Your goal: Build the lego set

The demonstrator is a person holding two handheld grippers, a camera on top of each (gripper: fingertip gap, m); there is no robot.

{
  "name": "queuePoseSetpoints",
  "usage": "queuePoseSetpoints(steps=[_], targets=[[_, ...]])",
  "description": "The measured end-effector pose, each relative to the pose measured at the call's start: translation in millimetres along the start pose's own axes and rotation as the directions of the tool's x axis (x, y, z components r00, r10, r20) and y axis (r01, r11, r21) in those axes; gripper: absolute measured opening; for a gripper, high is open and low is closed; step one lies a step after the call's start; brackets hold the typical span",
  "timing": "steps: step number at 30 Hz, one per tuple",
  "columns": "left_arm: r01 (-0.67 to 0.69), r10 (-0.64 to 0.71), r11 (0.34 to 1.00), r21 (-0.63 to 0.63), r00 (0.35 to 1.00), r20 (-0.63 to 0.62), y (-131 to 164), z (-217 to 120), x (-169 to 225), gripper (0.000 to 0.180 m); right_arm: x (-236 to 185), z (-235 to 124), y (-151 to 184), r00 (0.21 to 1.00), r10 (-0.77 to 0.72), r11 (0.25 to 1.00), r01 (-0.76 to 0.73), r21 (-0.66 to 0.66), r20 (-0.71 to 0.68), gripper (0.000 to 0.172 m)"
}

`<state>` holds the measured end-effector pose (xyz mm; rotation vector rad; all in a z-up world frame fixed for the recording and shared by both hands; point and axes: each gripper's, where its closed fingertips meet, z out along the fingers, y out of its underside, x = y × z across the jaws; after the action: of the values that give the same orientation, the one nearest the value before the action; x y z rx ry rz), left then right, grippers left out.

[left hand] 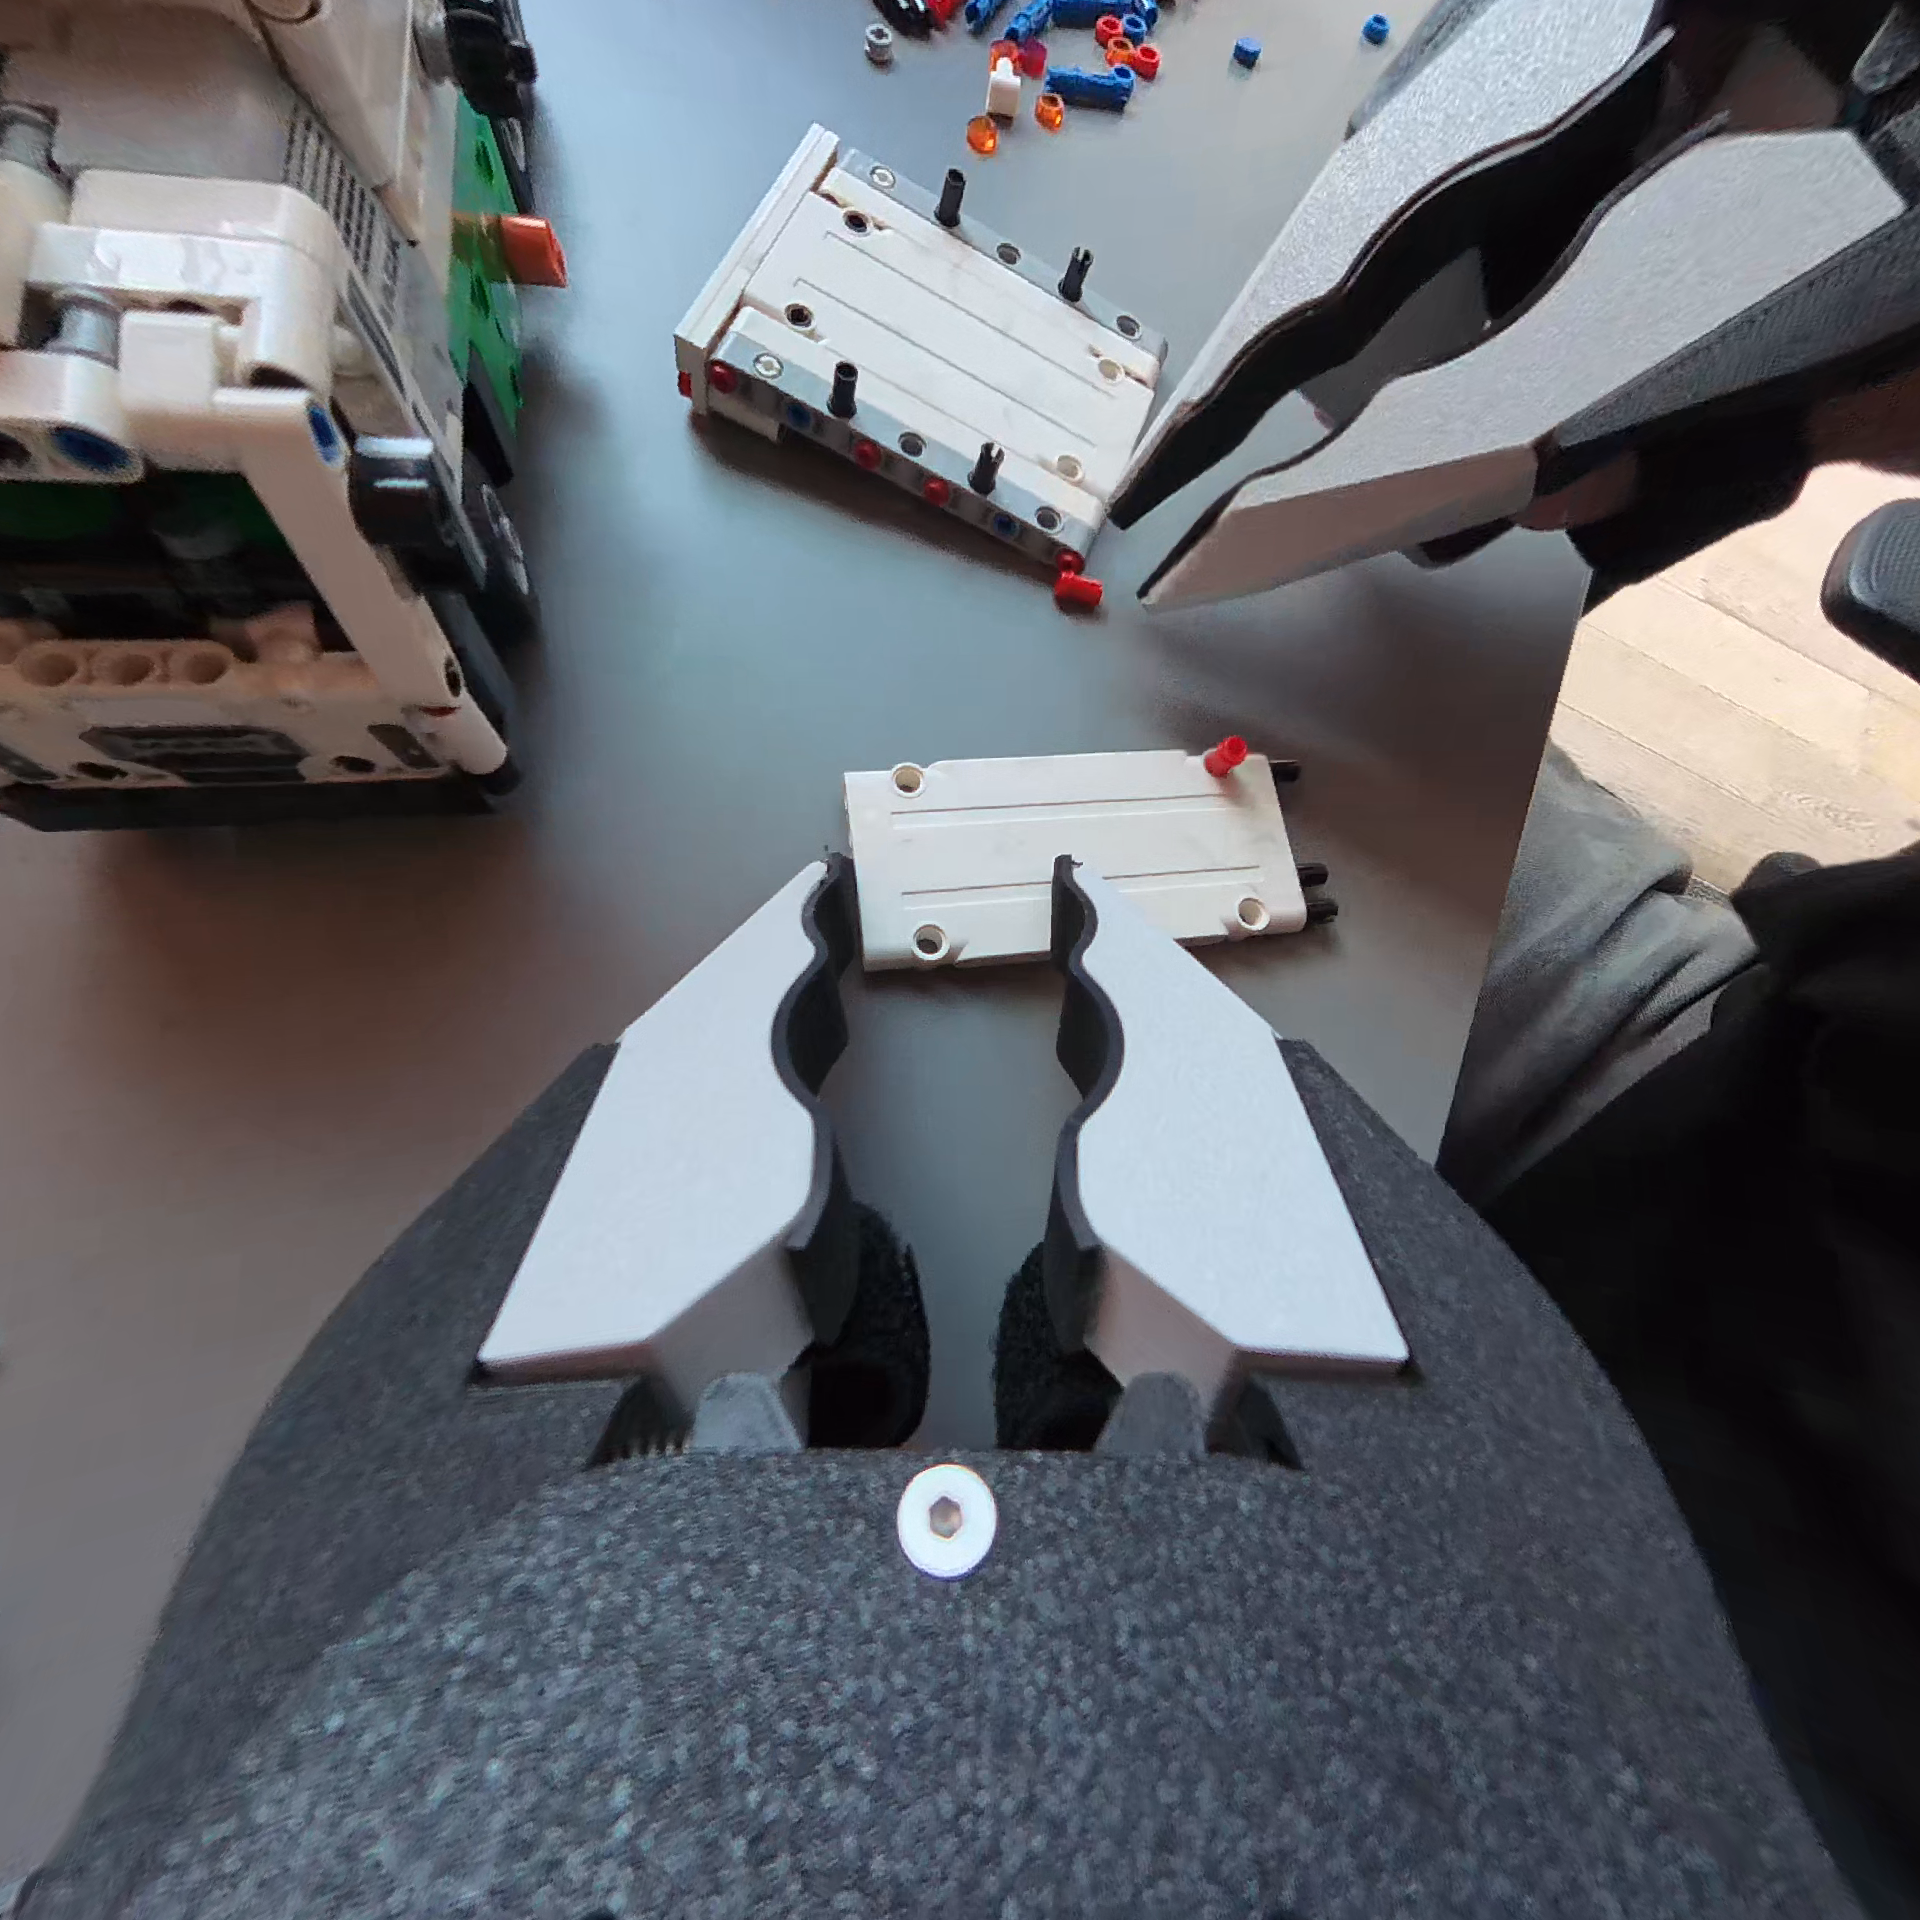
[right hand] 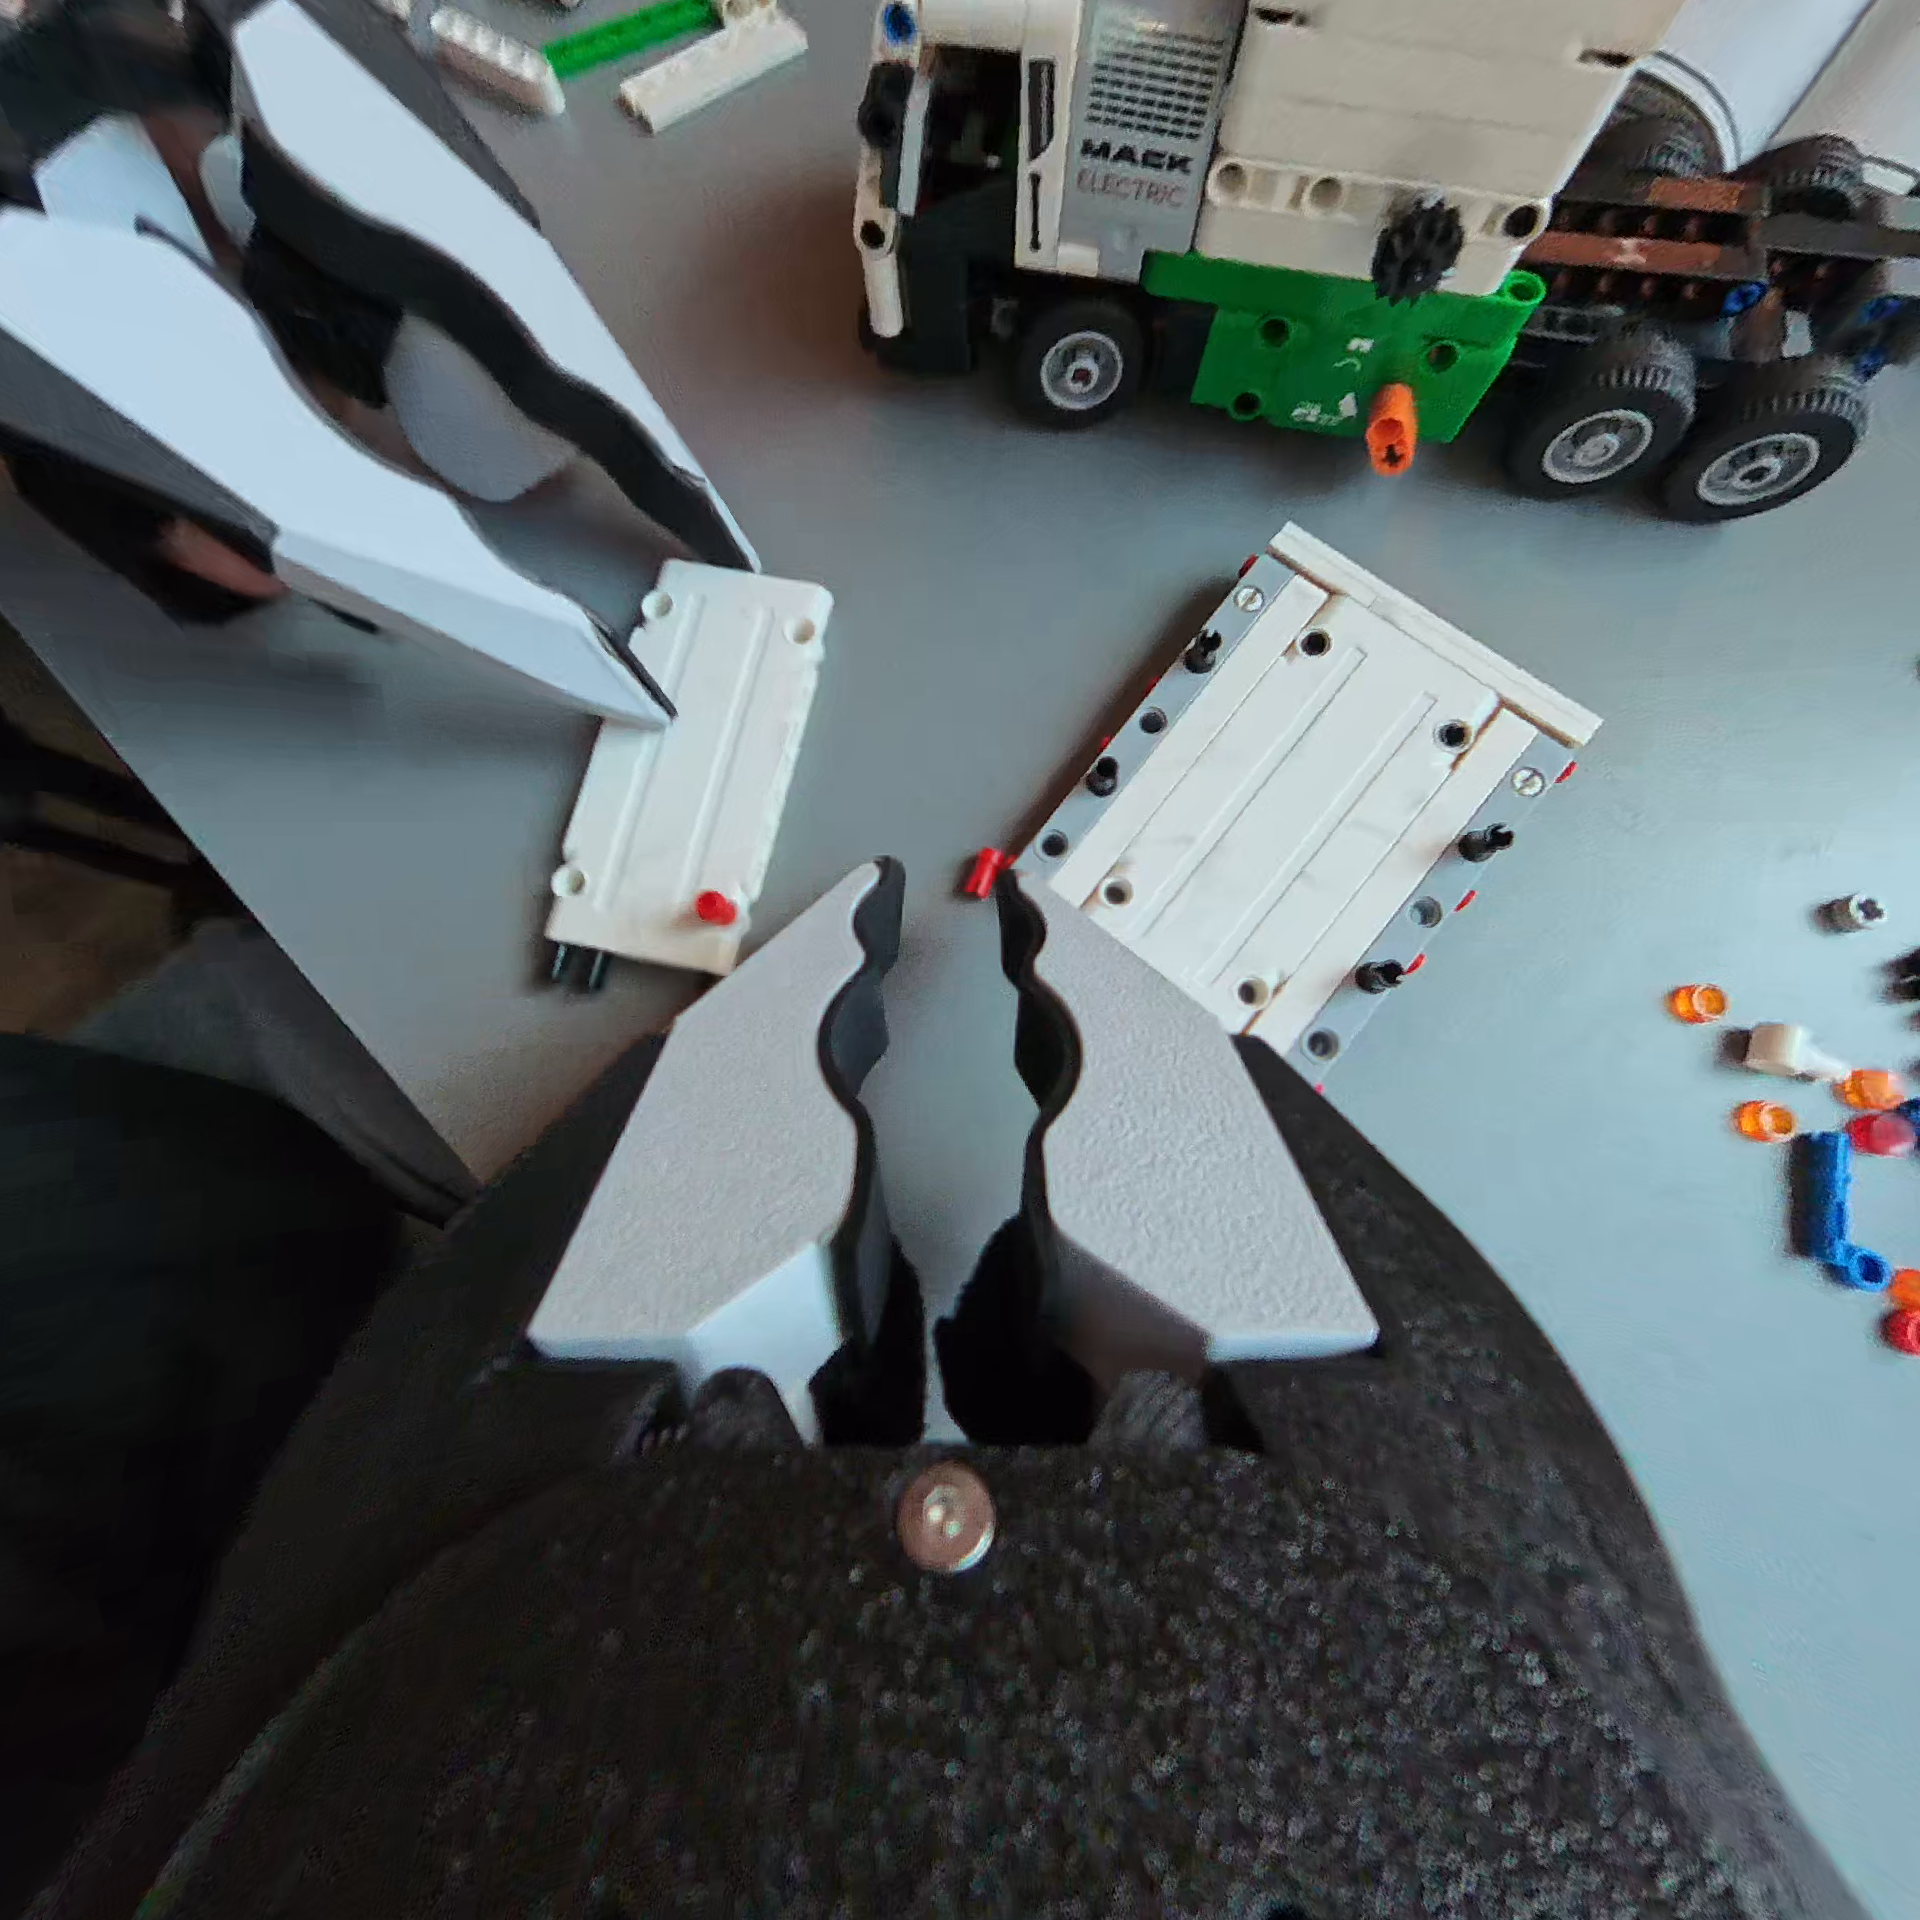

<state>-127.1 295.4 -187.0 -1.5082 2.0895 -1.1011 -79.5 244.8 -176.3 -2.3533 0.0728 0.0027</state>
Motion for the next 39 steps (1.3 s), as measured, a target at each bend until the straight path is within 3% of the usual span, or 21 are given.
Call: queuePoseSetpoints(steps=[1,5,9,15,17,19,22,24,28,39], targets=[[0.005,-0.005,1.000,0.003,1.000,0.013,-1.5,1.8,0.4,0.036,2.7,1.0,1.7,0.999,0.034,0.999,-0.034,-0.009,-0.025,0.018],[0.014,-0.014,1.000,0.014,0.997,0.070,-2.4,2.1,1.8,0.036,5.9,6.6,5.8,0.995,0.049,0.998,-0.052,-0.039,-0.093,0.014],[0.020,-0.021,1.000,0.009,0.999,0.048,0.9,0.9,10.9,0.036,4.6,14.5,5.9,0.991,0.084,0.995,-0.090,-0.049,-0.108,0.007],[0.039,-0.040,0.999,0.030,0.998,0.041,-1.5,-1.8,11.5,0.041,3.9,15.7,4.1,0.992,0.011,1.000,-0.015,-0.026,-0.129,0.003],[0.004,-0.011,0.995,0.098,0.998,0.062,-10.5,-8.4,12.3,0.042,-2.1,11.0,-9.2,0.997,0.055,0.996,-0.051,0.069,-0.061,0.003],[-0.073,0.053,0.980,0.184,0.992,0.111,-22.7,-16.3,15.5,0.041,-15.8,0.5,-34.1,0.980,0.165,0.959,-0.186,0.212,0.112,0.003],[-0.214,0.153,0.924,0.318,0.967,0.205,-44.0,-29.5,24.3,0.036,-44.8,-18.7,-68.9,0.810,0.299,0.827,-0.483,0.286,0.505,0.002],[-0.300,0.195,0.882,0.363,0.935,0.297,-53.4,-39.5,24.1,0.030,-52.0,-22.4,-75.4,0.718,0.323,0.782,-0.569,0.254,0.616,0.002],[-0.359,0.224,0.838,0.411,0.913,0.341,-62.8,-51.7,30.4,0.020,-57.0,-27.1,-80.6,0.648,0.320,0.750,-0.620,0.233,0.691,0.002],[-0.382,0.241,0.827,0.413,0.904,0.353,-63.4,-54.9,30.5,0.011,-68.6,-30.4,-84.8,0.540,0.320,0.701,-0.688,0.190,0.778,0.002]])
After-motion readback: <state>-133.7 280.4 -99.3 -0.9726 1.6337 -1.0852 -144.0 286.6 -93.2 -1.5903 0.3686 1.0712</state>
